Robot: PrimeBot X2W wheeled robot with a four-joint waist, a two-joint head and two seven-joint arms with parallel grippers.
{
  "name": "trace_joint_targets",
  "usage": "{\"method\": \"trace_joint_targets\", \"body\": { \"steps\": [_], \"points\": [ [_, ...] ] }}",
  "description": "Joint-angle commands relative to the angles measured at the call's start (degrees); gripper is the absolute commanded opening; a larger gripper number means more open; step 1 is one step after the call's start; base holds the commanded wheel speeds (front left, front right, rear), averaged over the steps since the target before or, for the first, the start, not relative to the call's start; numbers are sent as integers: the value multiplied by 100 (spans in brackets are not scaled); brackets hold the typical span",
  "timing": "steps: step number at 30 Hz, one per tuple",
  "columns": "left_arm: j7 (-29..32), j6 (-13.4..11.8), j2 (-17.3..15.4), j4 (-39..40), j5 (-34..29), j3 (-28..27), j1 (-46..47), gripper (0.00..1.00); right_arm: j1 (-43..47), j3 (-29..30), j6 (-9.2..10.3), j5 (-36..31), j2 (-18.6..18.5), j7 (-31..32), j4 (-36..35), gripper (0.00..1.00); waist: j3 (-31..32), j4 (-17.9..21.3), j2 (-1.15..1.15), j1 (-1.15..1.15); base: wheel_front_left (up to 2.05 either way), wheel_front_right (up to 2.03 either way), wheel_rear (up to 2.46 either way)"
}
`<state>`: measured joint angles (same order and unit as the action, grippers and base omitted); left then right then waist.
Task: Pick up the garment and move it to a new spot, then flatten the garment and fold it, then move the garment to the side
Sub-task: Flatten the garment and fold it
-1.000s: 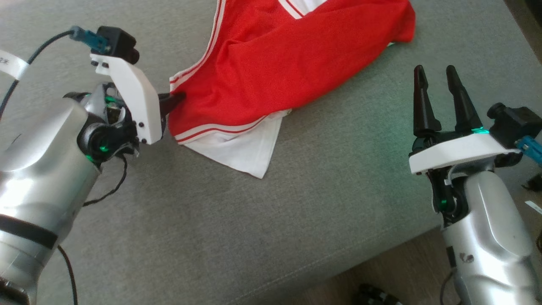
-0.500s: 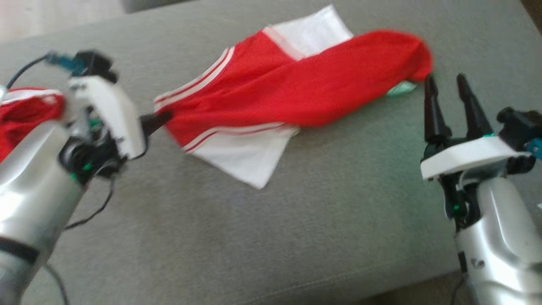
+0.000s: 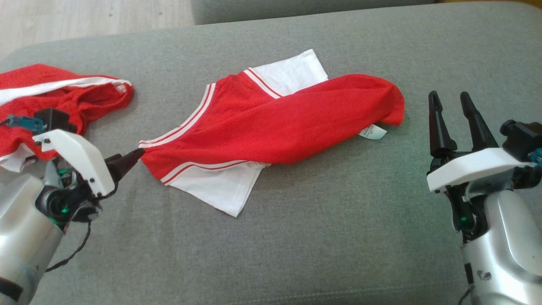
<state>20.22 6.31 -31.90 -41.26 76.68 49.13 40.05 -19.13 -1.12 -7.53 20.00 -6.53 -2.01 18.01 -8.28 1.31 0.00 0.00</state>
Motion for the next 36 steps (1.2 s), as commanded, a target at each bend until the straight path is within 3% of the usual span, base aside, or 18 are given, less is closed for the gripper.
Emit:
{"method": "trace_joint_targets", "body": {
  "steps": [1,6,15,20,28,36],
  "points": [
    [-106,30,-226,81,-87,-286,274,100,-6,-98,4,-54,-44,7,-235,100,23,-29,0,0,0,0,0],
    [-435,82,-422,590,-747,76,393,100,66,-40,4,-61,-30,16,-286,100,81,-92,0,0,0,0,0],
    [559,109,-382,2070,-1244,1041,383,100,33,-74,4,-57,22,41,-326,100,-16,39,0,0,0,0,0],
    [702,113,-297,2108,-1617,1443,461,100,-57,-136,4,-26,29,22,-276,100,-131,284,0,0,0,0,0],
    [436,116,-189,2265,-2352,2208,796,100,-147,-190,4,13,48,-50,-154,100,-254,596,0,0,0,0,0],
    [871,117,-174,2280,-3108,2417,729,100,-230,-260,4,53,51,-85,-19,100,-301,759,0,0,0,0,0]
  ]
}}
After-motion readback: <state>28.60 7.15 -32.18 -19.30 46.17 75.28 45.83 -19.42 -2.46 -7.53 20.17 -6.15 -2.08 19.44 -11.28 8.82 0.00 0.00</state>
